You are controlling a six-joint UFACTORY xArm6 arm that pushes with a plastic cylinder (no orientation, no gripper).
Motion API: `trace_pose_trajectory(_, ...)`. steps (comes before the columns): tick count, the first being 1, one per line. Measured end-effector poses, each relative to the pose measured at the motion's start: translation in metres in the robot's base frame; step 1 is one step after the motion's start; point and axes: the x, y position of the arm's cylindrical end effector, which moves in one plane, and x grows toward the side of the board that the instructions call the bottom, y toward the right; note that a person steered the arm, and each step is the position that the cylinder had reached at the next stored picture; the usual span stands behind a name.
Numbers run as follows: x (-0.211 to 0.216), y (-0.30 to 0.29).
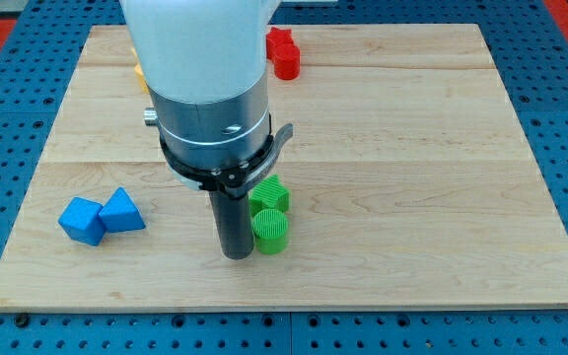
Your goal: Move the green star towards the left center of the board
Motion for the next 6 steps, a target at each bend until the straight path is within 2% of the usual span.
trace_pose_trajectory(2,0.010,0.030)
trace_pose_trajectory(3,-0.010,0.043)
trace_pose_trajectory(5,-0.122,0.042)
trace_pose_trajectory(6,-0.159,0.017)
